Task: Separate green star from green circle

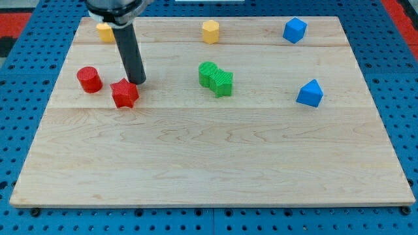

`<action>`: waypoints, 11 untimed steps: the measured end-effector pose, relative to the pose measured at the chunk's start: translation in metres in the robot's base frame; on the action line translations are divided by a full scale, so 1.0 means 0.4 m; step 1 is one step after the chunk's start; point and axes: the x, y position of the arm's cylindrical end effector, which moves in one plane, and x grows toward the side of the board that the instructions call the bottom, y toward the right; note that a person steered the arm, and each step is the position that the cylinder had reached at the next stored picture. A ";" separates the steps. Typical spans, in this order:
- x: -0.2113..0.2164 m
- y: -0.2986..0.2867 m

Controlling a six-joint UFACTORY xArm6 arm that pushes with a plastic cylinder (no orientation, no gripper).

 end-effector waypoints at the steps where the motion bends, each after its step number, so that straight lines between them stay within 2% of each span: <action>1: 0.064 -0.047; 2: 0.232 -0.045; 3: 0.353 -0.068; 4: 0.361 -0.061; 6: 0.102 0.140; 7: 0.053 0.306; 8: -0.004 0.387; 9: 0.015 0.484; 11: 0.258 0.512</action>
